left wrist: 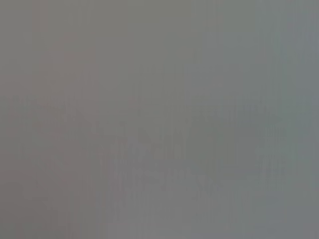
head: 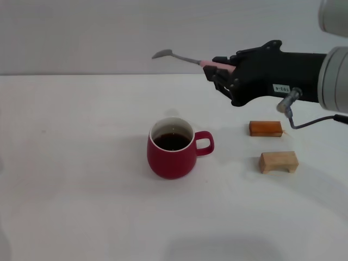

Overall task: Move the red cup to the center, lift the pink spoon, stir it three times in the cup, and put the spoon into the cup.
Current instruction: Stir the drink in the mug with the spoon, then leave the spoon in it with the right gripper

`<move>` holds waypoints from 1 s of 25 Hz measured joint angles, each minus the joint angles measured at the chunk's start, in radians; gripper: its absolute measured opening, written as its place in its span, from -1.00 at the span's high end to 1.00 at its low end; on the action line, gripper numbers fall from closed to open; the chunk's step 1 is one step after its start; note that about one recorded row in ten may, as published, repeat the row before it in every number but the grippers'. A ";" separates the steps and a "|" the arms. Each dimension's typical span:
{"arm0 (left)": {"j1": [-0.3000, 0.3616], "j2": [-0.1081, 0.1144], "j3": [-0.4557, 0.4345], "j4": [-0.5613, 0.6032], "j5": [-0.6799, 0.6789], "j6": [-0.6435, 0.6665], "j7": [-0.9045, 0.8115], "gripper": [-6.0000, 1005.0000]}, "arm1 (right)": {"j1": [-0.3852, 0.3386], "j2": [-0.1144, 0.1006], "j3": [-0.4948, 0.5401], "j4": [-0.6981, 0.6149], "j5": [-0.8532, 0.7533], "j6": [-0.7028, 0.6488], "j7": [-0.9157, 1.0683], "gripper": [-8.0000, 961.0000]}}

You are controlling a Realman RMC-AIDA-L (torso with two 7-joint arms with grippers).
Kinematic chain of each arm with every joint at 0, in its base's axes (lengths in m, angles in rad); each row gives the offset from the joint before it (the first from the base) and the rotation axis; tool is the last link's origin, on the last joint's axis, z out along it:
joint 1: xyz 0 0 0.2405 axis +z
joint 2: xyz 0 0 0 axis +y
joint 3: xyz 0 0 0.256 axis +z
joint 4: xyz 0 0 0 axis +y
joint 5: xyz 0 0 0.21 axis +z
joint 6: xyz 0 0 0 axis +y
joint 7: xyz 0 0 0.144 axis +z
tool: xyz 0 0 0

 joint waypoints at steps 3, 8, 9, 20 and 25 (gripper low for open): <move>-0.001 0.000 0.000 0.000 0.000 -0.001 0.000 -0.65 | 0.048 0.001 0.009 0.001 -0.058 0.061 0.046 0.68; -0.005 0.000 0.000 0.001 0.001 -0.001 0.000 -0.65 | 0.141 0.000 0.034 -0.001 -0.107 0.181 0.094 0.68; -0.006 0.000 0.000 0.001 0.001 -0.001 0.000 -0.65 | 0.158 0.001 0.042 -0.002 -0.109 0.202 0.096 0.68; -0.011 0.004 0.000 0.001 0.003 -0.001 0.000 -0.65 | 0.360 -0.002 0.130 -0.130 -0.116 0.400 0.135 0.68; -0.015 0.005 0.000 0.001 0.005 -0.001 0.000 -0.65 | 0.450 -0.003 0.140 -0.215 -0.117 0.471 0.135 0.68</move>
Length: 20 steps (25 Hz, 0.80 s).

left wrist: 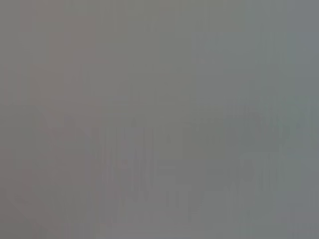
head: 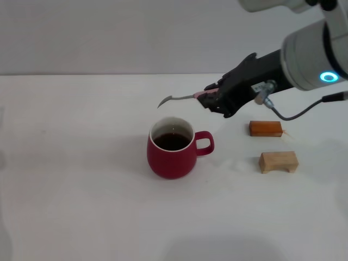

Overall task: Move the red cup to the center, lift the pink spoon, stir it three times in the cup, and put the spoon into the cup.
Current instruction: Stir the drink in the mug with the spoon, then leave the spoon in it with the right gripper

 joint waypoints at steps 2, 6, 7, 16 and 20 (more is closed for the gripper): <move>-0.001 0.000 0.000 0.000 0.000 0.000 0.000 -0.65 | 0.032 -0.001 0.008 -0.024 -0.001 0.027 0.000 0.68; -0.002 0.000 0.000 -0.001 -0.001 0.000 0.000 -0.65 | 0.090 -0.005 0.042 -0.059 -0.002 0.085 -0.006 0.68; -0.002 0.000 0.000 -0.001 -0.001 0.000 0.000 -0.65 | 0.104 -0.008 0.048 -0.068 -0.003 0.099 -0.008 0.68; -0.001 -0.005 0.000 0.000 -0.004 0.000 0.000 -0.65 | 0.184 -0.026 0.080 -0.182 -0.004 0.179 -0.070 0.68; -0.001 -0.007 0.000 0.000 -0.005 0.000 0.000 -0.65 | 0.213 -0.034 0.092 -0.239 -0.006 0.195 -0.105 0.68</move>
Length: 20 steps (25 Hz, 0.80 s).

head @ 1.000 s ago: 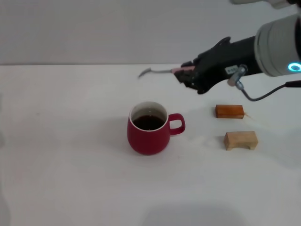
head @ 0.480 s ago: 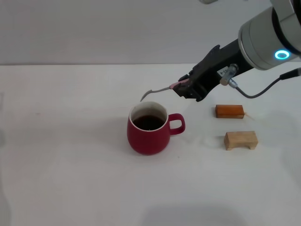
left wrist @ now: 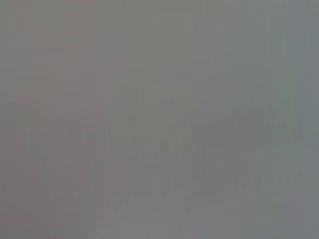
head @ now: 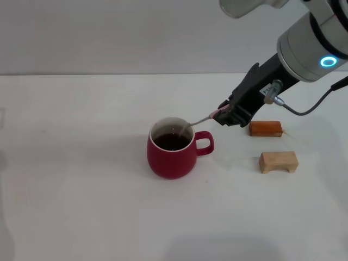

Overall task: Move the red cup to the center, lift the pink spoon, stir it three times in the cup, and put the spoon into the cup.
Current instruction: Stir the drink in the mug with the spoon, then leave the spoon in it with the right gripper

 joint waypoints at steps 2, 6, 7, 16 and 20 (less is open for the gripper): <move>0.000 -0.001 0.000 -0.001 0.000 0.000 0.000 -0.65 | 0.016 -0.004 0.003 -0.028 0.000 0.002 -0.012 0.68; 0.000 -0.003 0.000 -0.003 0.000 0.000 0.000 -0.65 | 0.040 -0.007 0.004 -0.069 -0.001 0.001 -0.036 0.68; 0.000 -0.004 0.000 -0.004 0.000 0.000 0.000 -0.65 | 0.047 -0.007 0.004 -0.078 -0.002 -0.002 -0.045 0.68; 0.000 -0.006 -0.013 -0.002 0.000 0.000 0.000 -0.65 | 0.109 -0.008 0.000 -0.226 -0.004 -0.067 -0.110 0.68; 0.000 -0.007 -0.020 -0.001 0.000 0.000 0.000 -0.65 | 0.141 -0.008 -0.003 -0.297 -0.010 -0.101 -0.137 0.68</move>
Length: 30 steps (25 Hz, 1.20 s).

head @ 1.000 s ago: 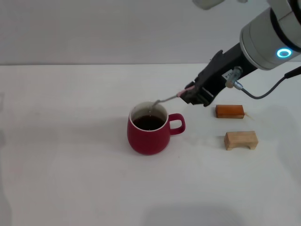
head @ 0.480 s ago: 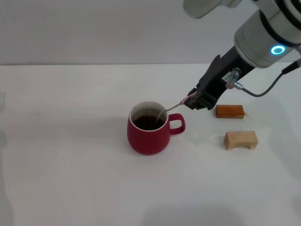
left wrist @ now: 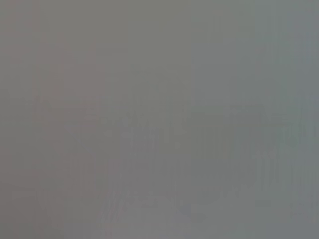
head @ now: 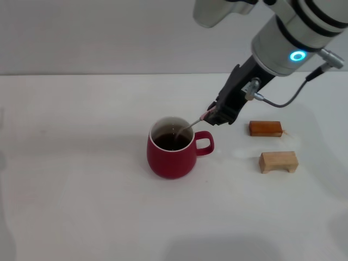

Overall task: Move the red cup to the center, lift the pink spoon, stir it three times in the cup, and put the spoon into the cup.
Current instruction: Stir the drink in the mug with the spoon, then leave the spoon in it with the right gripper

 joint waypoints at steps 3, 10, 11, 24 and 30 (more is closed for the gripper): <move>-0.001 0.000 -0.005 -0.001 0.001 0.000 0.000 -0.65 | 0.032 0.000 -0.002 -0.064 -0.001 -0.022 -0.021 0.68; -0.002 0.000 -0.005 -0.006 0.000 0.000 0.000 -0.65 | 0.091 0.005 -0.005 -0.192 -0.012 -0.082 -0.071 0.68; -0.002 0.000 -0.005 -0.007 0.000 0.000 0.000 -0.65 | 0.099 0.006 -0.005 -0.208 -0.017 -0.090 -0.076 0.68; -0.002 -0.001 -0.005 -0.005 0.000 0.000 -0.001 -0.65 | 0.195 0.036 -0.015 -0.392 -0.046 -0.176 -0.134 0.68; -0.002 -0.001 -0.005 -0.006 0.000 0.000 -0.002 -0.65 | 0.217 0.041 -0.026 -0.424 -0.052 -0.187 -0.134 0.68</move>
